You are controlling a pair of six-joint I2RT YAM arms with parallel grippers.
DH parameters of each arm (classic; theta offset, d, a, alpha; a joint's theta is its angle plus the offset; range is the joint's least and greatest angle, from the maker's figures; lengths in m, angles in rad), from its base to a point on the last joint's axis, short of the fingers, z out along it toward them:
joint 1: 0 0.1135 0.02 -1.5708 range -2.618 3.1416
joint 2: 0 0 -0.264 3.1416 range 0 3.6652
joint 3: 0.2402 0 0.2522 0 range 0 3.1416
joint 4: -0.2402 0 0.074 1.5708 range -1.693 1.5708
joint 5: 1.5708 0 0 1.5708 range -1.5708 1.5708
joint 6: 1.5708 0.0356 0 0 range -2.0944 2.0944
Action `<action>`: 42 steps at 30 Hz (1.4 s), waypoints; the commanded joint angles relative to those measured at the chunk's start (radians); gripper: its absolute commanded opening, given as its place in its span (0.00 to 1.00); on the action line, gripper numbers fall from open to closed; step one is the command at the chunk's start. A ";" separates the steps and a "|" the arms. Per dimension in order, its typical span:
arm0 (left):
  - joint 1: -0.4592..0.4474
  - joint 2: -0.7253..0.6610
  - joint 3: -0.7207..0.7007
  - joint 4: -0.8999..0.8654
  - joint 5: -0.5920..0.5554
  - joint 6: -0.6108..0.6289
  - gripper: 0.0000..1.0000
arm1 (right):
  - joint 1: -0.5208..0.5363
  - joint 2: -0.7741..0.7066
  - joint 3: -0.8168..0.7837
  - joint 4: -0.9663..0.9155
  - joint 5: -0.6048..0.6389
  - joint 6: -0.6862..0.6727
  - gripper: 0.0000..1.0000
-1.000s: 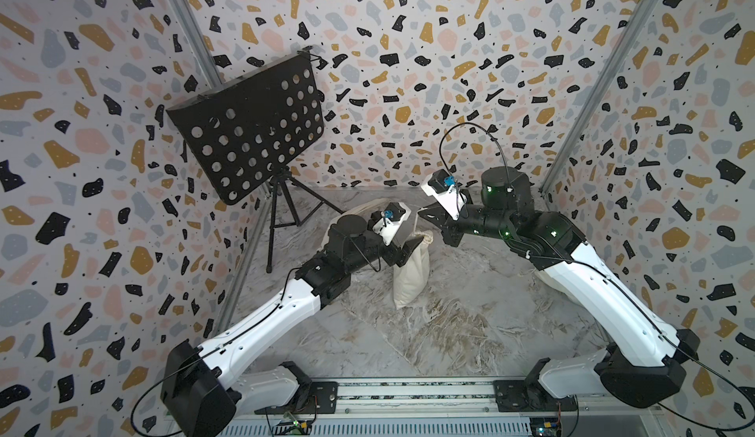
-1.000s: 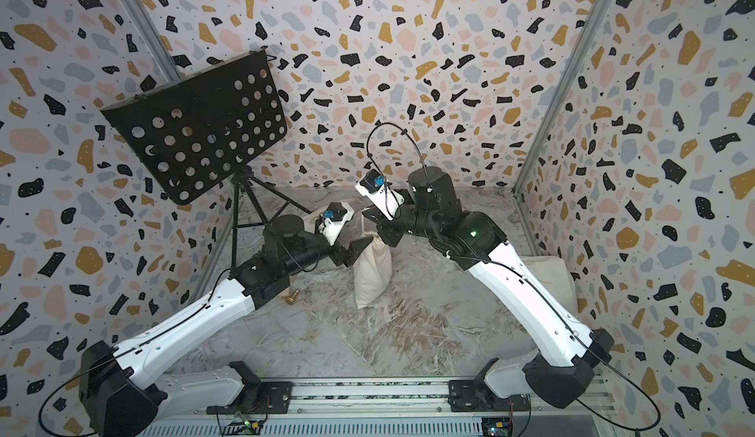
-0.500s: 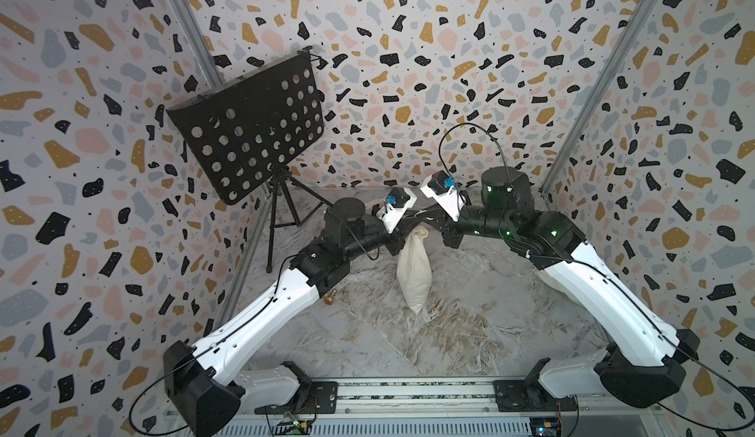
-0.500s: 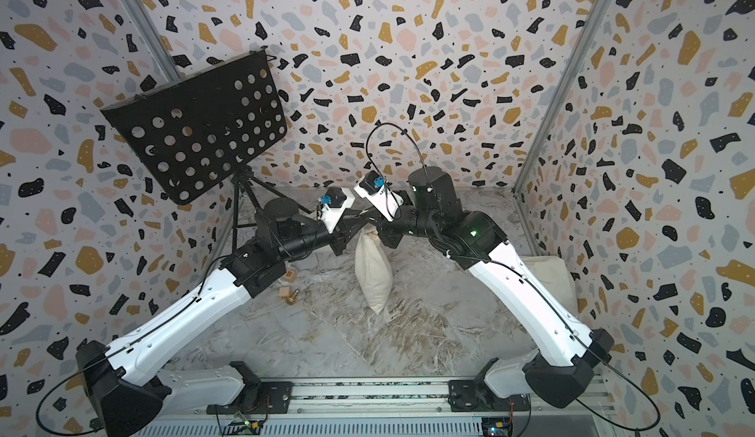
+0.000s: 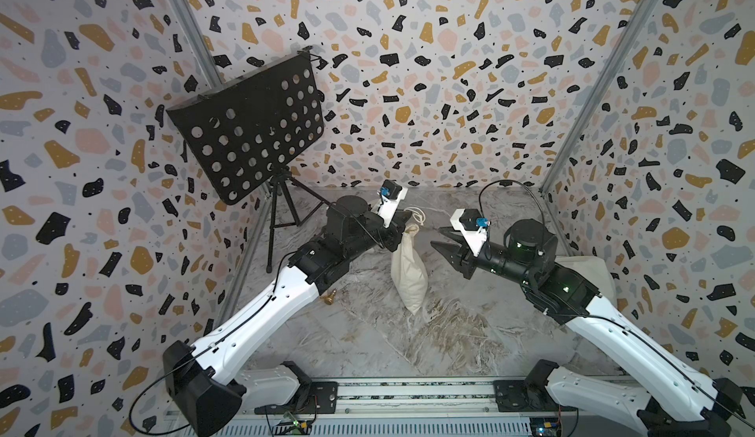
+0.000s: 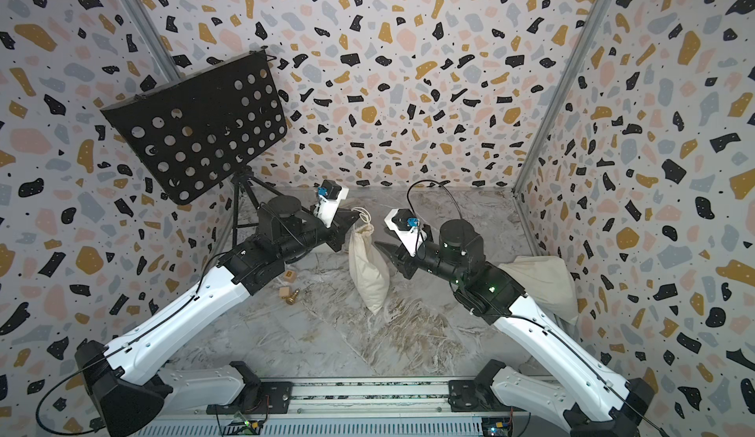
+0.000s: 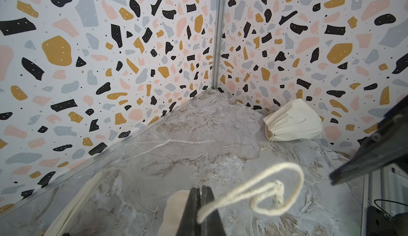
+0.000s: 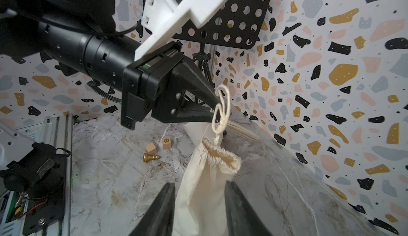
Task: Close the soil bag
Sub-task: Frap the soil bag at the center of the board.
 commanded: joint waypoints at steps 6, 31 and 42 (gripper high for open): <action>0.002 -0.032 0.034 0.078 0.045 -0.094 0.00 | 0.005 0.174 -0.003 0.334 -0.099 0.107 0.44; 0.082 -0.091 0.150 0.237 0.206 -0.373 0.00 | -0.054 0.454 -0.235 0.585 -0.023 0.095 0.15; 0.088 -0.025 0.316 0.181 0.272 -0.401 0.00 | -0.109 0.656 -0.288 0.578 0.049 0.104 0.19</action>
